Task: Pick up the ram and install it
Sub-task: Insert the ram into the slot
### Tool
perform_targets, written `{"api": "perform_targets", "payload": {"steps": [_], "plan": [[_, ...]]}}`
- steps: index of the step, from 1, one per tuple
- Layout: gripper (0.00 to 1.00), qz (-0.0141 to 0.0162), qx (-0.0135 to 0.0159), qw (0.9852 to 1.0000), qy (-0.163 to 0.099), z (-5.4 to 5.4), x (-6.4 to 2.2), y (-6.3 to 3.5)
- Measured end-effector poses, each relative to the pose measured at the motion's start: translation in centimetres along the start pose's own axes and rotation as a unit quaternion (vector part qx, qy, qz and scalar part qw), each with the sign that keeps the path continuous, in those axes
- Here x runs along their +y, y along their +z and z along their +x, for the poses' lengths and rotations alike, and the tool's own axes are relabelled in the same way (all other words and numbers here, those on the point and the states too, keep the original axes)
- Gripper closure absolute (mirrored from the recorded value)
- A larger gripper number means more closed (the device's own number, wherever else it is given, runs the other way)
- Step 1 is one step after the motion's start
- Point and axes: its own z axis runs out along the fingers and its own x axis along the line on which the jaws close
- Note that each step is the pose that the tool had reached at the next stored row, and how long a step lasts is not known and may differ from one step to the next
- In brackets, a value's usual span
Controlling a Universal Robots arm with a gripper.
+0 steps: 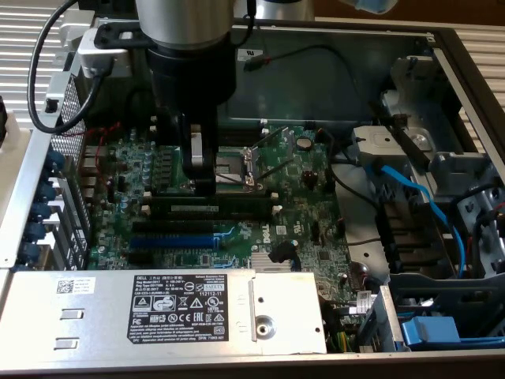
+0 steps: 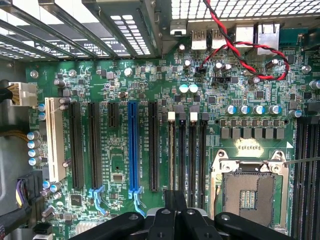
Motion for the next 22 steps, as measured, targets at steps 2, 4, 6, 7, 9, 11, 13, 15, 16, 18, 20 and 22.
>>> {"api": "perform_targets", "payload": {"steps": [2, 4, 6, 7, 9, 11, 13, 15, 16, 18, 20, 22], "plan": [[0.89, 0.0000, 0.0000, 1.0000, 0.000, 0.00, 0.00, 0.00], [0.89, 0.0000, 0.0000, 1.0000, 0.000, 0.00, 0.00, 0.00], [0.89, 0.0000, 0.0000, 1.0000, 0.000, 0.00, 0.00, 0.00], [0.89, 0.0000, 0.0000, 1.0000, 0.000, 0.00, 0.00, 0.00], [0.89, -0.0012, 0.0000, 1.0000, 0.000, 0.05, -0.07, 0.01], [0.89, -0.0045, 0.0000, 1.0000, 0.000, 0.12, -0.28, 0.03], [0.89, -0.0066, 0.0000, 1.0000, -0.001, 0.14, -0.48, -0.01], [0.89, -0.0075, 0.0000, 1.0000, -0.001, 0.15, -0.66, 0.00], [0.89, -0.0080, 0.0001, 1.0000, -0.001, 0.16, -0.76, 0.01], [0.89, -0.0081, 0.0001, 1.0000, -0.001, 0.19, -0.77, 0.01], [0.89, -0.0085, 0.0001, 1.0000, -0.001, 0.21, -0.77, 0.07], [0.89, -0.0085, 0.0001, 1.0000, -0.001, 0.19, -0.75, 0.31]]}}
